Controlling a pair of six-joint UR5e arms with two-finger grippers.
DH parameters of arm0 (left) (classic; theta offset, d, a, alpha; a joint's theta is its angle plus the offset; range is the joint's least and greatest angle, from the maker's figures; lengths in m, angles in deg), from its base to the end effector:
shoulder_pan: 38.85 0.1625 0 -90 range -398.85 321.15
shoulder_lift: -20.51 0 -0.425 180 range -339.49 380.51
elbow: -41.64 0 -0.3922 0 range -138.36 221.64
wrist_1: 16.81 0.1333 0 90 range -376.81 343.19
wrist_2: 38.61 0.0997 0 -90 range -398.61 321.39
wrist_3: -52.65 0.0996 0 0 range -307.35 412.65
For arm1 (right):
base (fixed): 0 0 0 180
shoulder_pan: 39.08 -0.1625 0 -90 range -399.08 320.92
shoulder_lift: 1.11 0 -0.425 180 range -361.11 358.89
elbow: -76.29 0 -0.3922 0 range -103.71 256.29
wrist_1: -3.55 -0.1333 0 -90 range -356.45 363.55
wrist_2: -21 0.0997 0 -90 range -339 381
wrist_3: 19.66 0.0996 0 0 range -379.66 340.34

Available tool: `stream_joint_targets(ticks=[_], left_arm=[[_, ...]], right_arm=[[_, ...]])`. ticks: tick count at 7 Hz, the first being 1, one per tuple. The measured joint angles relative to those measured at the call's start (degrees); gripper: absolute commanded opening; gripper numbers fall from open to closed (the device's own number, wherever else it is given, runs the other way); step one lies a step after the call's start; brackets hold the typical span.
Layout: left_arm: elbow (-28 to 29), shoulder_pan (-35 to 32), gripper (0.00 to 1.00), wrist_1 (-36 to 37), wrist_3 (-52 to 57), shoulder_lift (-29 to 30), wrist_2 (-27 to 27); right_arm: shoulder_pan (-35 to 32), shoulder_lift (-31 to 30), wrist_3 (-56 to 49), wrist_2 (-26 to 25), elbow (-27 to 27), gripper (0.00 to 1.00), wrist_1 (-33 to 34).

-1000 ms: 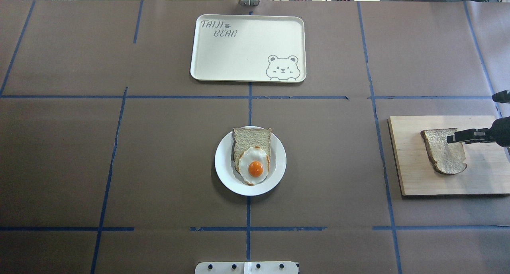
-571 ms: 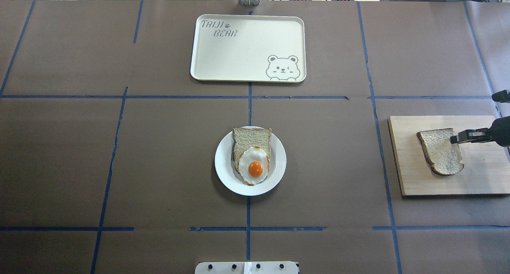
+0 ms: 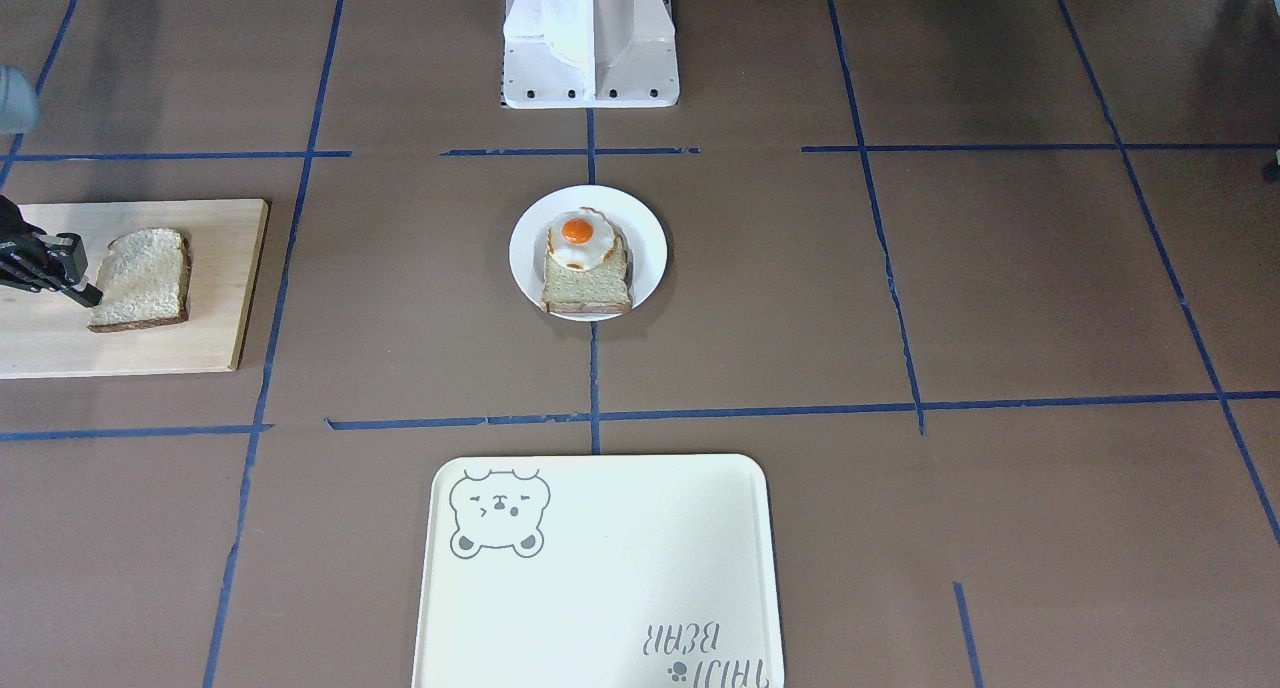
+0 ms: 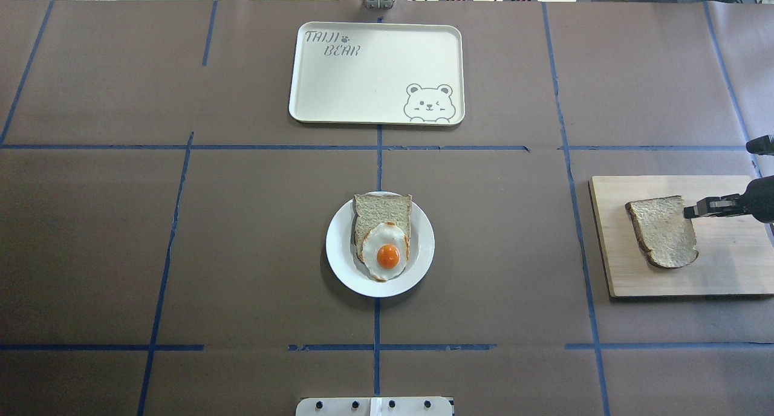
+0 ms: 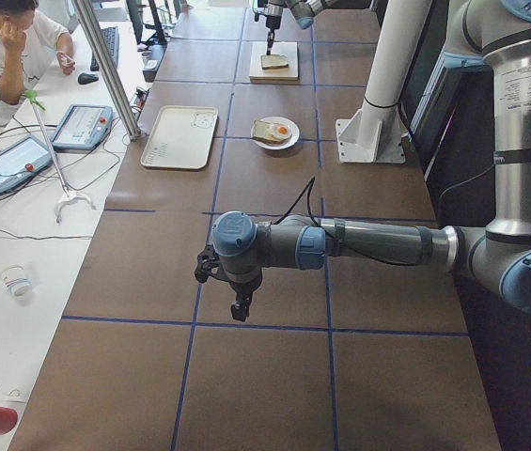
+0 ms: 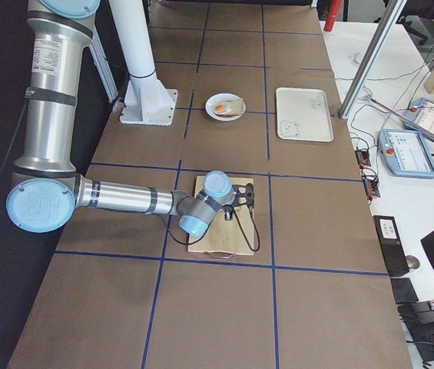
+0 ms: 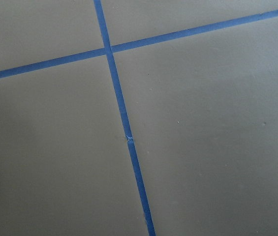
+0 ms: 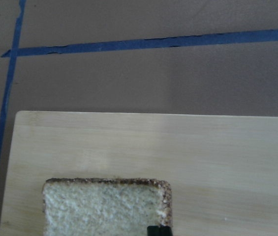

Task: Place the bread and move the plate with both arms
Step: 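Grasp the bread slice on the bamboo board with the right gripper, then lift the bread and carry it over the white plate with the right gripper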

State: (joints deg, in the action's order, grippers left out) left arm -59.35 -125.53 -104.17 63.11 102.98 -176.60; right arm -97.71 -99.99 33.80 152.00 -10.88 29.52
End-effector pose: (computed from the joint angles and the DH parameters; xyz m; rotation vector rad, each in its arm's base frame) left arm -0.0339 -0.4391 0.6254 0.0658 0.8371 0.2322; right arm -0.1704 -0.4101 0.6290 0.1953 -1.0737 0.0200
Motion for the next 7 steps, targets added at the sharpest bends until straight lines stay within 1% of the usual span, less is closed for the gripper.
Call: stream_joint_targets(ticks=[2, 4, 6, 7], left_arm=[[0.0, 0.0, 1.00, 0.0, 0.0, 0.0, 0.0], [0.2, 0.0, 1.00, 0.0, 0.0, 0.0, 0.0], [0.2, 0.0, 1.00, 0.0, 0.0, 0.1, 0.0], [0.3, 0.0, 1.00, 0.0, 0.0, 0.2, 0.0]], right_arm=[[-0.7, 0.1, 2.1, 2.7, -4.0, 0.00, 0.7], [-0.8, 1.3, 8.3, 3.4, -9.4, 0.00, 2.9], [0.3, 5.9, 15.3, 3.4, -16.9, 0.00, 11.0], [1.8, 10.0, 19.6, 3.0, -19.8, 0.00, 15.5]])
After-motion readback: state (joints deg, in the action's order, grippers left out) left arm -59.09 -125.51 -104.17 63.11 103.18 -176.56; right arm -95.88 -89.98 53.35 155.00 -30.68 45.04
